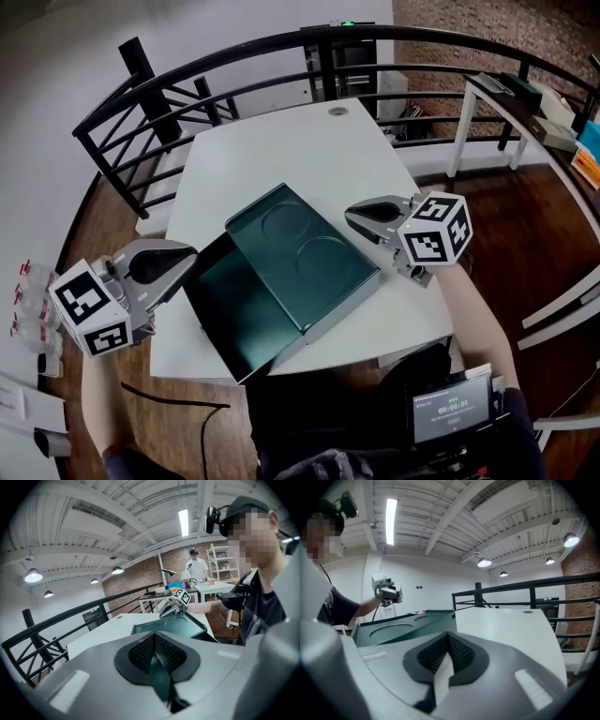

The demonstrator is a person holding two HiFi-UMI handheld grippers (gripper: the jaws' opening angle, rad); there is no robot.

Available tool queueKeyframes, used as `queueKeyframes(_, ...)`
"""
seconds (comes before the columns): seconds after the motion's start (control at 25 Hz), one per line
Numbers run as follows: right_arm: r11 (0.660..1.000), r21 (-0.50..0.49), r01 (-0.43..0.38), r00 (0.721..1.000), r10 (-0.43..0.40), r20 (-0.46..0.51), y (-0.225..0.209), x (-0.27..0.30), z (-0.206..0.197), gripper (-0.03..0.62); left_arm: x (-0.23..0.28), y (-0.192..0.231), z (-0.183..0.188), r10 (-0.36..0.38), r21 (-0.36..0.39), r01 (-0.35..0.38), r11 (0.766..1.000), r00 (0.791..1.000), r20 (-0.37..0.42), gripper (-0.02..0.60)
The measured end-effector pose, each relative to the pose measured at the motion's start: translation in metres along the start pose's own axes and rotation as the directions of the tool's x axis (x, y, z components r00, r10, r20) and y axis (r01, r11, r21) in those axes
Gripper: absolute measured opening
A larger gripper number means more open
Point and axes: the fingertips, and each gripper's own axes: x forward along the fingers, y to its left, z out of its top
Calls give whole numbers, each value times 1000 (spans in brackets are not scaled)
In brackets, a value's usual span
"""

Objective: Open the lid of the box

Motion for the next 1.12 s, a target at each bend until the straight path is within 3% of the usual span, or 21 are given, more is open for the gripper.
queueKeyframes(0.16,1000,-4,-20,1000,20,-1,6,1,2,2,14,-3,-13,-56,-28,57,998,997,62,15)
queueKeyframes(0.36,1000,-2,-22,1000,22,-18,7,0,2,2,11,3,-23,-54,-72,61,996,994,99,15)
queueKeyframes(1.12,1000,6,-20,999,20,-35,14,4,4,2,34,-7,-14,-129,-50,135,990,985,118,15)
